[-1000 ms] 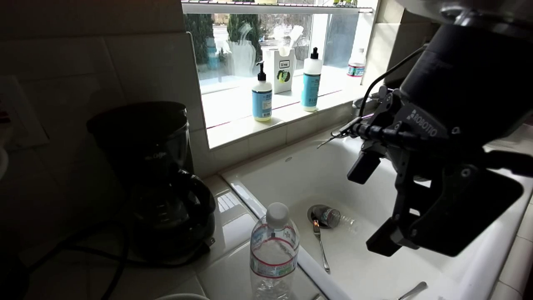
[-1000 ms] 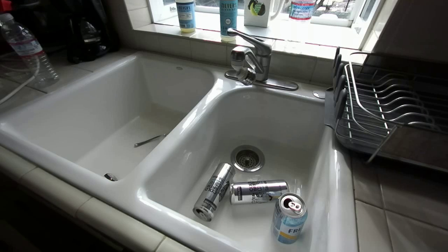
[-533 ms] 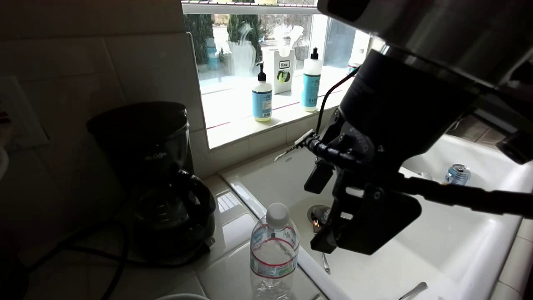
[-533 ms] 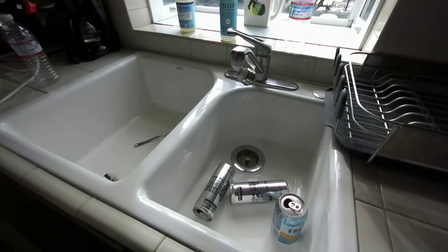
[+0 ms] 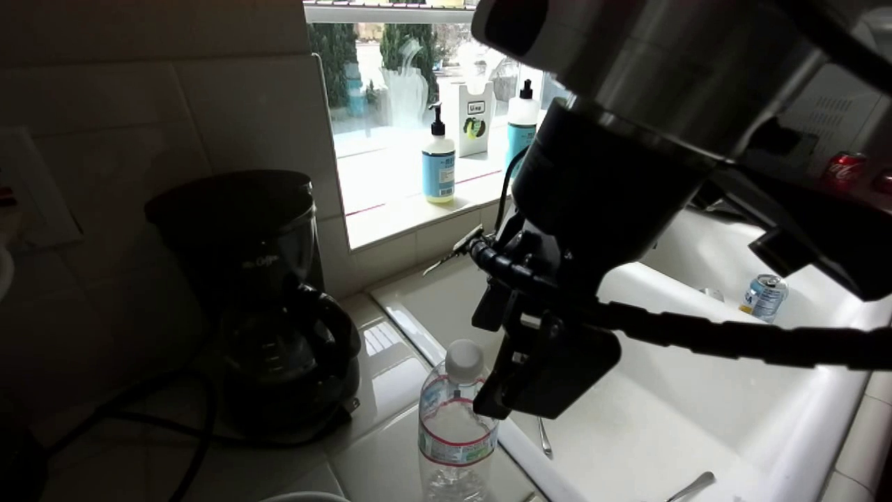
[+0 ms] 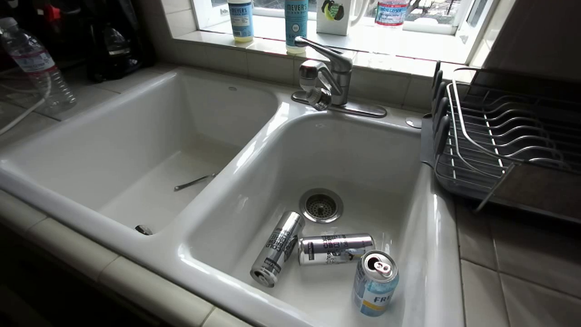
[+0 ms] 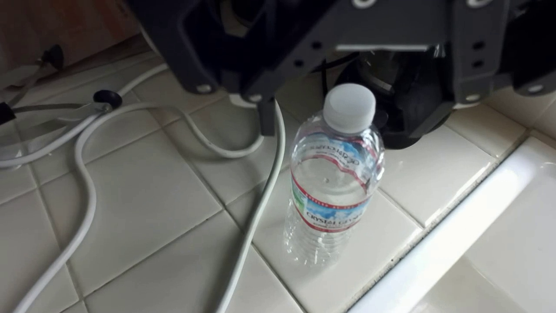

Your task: Pick up the water bottle from the left side of the counter and put it on the right side of the windowsill.

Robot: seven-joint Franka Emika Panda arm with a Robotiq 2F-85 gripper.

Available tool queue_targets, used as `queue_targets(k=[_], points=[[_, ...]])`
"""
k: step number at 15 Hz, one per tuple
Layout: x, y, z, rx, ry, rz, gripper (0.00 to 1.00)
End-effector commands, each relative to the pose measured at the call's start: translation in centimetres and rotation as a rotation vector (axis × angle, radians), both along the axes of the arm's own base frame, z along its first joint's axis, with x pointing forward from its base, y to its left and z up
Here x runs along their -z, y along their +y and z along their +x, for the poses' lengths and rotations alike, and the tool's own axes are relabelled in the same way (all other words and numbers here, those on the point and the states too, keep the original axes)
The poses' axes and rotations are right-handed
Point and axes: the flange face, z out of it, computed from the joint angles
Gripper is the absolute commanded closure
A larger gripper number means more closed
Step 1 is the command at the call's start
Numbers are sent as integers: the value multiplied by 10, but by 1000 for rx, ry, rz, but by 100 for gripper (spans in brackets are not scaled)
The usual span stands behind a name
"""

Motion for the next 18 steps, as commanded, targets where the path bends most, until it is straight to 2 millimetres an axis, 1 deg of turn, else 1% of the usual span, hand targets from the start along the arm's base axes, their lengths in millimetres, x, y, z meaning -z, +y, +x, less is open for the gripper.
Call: queue_targets(k=[1, 2, 5, 6, 8, 9, 10, 11, 12, 13, 14, 15, 16, 18], points=[[4, 10, 6, 0, -2, -3, 29], [5, 11, 7, 0, -1, -4, 28], [7, 13, 10, 1, 2, -7, 33], [7, 13, 11, 0, 1, -9, 33], [7, 13, 12, 2, -2, -13, 41], [7, 12, 12, 3, -4, -16, 47], [8, 12, 13, 5, -3, -17, 49], [8, 11, 13, 6, -3, -19, 47], [8, 10, 13, 9, -3, -22, 52], [8, 10, 12, 11, -4, -24, 53], [8, 9, 12, 12, -5, -24, 62], [6, 8, 12, 14, -7, -24, 77], [5, 7, 11, 16, -11, -23, 80], [-3, 4, 9, 32, -23, -21, 94]])
